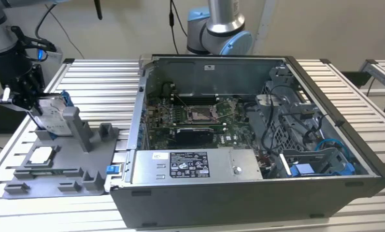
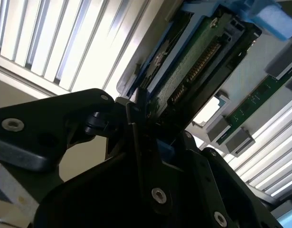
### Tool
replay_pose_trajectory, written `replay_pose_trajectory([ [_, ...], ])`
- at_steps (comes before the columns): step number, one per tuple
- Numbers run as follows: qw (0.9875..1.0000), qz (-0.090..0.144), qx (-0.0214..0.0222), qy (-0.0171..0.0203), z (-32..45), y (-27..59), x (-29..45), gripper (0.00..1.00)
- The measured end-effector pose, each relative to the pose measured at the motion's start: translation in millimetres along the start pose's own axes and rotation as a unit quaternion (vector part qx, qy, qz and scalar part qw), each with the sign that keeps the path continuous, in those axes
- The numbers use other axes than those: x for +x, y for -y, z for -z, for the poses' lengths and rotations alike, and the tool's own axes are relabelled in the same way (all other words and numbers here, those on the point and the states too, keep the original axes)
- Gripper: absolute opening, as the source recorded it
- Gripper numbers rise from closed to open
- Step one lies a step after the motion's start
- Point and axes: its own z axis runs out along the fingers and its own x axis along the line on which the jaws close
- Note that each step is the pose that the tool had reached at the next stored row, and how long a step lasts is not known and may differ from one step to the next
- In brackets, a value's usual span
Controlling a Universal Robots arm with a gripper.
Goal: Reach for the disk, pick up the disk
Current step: 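Pick up the disk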
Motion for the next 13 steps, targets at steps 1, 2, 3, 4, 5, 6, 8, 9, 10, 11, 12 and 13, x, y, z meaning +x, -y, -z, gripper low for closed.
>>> replay_pose_trajectory([
  [1, 1.0000, 0.000, 0.0000, 0.0000, 0.0, 0.0, 0.0, 0.00],
  [2, 1.0000, 0.000, 0.0000, 0.0000, 0.0, 0.0, 0.0, 0.00],
  [3, 1.0000, 0.000, 0.0000, 0.0000, 0.0, 0.0, 0.0, 0.00],
  [4, 1.0000, 0.000, 0.0000, 0.0000, 0.0, 0.0, 0.0, 0.00],
  [5, 1.0000, 0.000, 0.0000, 0.0000, 0.0, 0.0, 0.0, 0.00],
  [6, 1.0000, 0.000, 0.0000, 0.0000, 0.0, 0.0, 0.0, 0.00],
  [8, 1.0000, 0.000, 0.0000, 0.0001, 0.4, 0.0, 0.0, 0.00],
  [9, 1.0000, 0.000, -0.0001, 0.0000, 0.9, -0.1, 0.0, 0.00],
  [10, 1.0000, 0.000, -0.0001, 0.0000, 1.6, -0.1, -0.1, 0.00],
  [11, 1.0000, 0.000, 0.0000, 0.0000, 2.6, -0.1, -0.2, 0.00],
  [12, 1.0000, 0.000, 0.0000, 0.0000, 4.3, -0.2, -0.3, 0.00],
  [13, 1.0000, 0.000, -0.0001, 0.0000, 6.6, -0.2, -0.4, 0.00],
])
